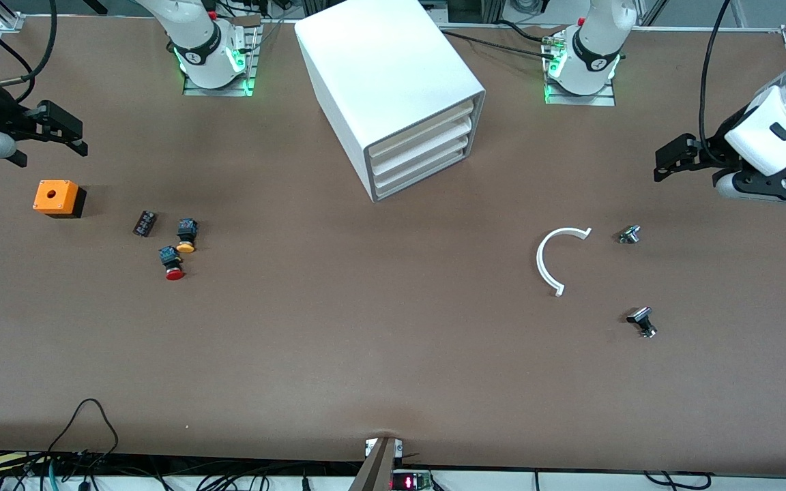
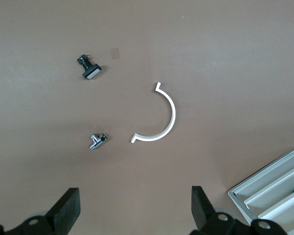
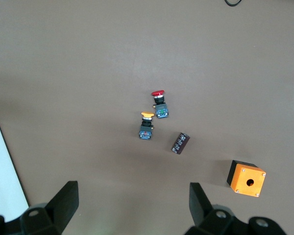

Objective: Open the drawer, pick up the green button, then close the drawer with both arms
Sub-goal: 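Move the left gripper toward the white cabinet's bottom drawer front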

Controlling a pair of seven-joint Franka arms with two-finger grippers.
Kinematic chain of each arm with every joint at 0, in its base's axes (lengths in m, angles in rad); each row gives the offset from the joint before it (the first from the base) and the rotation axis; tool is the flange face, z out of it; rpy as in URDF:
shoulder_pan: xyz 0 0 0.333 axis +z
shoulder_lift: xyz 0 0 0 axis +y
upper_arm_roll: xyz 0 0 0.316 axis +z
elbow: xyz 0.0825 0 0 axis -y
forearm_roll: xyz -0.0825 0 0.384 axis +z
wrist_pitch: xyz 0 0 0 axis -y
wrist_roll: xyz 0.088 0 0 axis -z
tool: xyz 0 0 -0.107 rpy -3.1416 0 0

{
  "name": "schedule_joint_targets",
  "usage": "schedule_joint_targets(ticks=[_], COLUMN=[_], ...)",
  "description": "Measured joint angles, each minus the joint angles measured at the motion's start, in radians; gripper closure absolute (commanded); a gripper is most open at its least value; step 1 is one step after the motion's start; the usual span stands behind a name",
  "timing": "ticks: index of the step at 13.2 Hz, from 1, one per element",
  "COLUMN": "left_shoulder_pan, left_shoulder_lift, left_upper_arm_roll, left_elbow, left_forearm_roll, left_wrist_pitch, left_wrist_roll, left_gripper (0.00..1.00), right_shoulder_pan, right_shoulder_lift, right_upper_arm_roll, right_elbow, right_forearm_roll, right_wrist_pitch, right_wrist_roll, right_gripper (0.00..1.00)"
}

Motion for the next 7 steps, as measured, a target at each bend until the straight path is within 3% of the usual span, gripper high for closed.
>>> schedule_joint_targets(ticks=[5, 7], left_shoulder_pan=[-0.006, -0.018], left_shoulder_lift=[0.004, 0.024], left_upper_arm_roll=[-0.018, -0.065], left_elbow=[0.0, -0.001], left_forearm_roll=[-0.001, -0.008], left_wrist_pitch=[-0.003, -0.003], left_wrist_roll=[-0.013, -0.051], left_gripper=[0.0, 0.0], right_shoulder_pan=[0.0, 0.0], right_shoulder_lift=[0.0, 0.0], right_upper_arm_roll=[-0.001, -0.001], right_elbow=[0.0, 0.0], right_forearm_roll=[0.0, 0.0], right_wrist_pitch=[0.003, 0.003], right_wrist_roll=[0.0, 0.0], right_gripper=[0.0, 0.0])
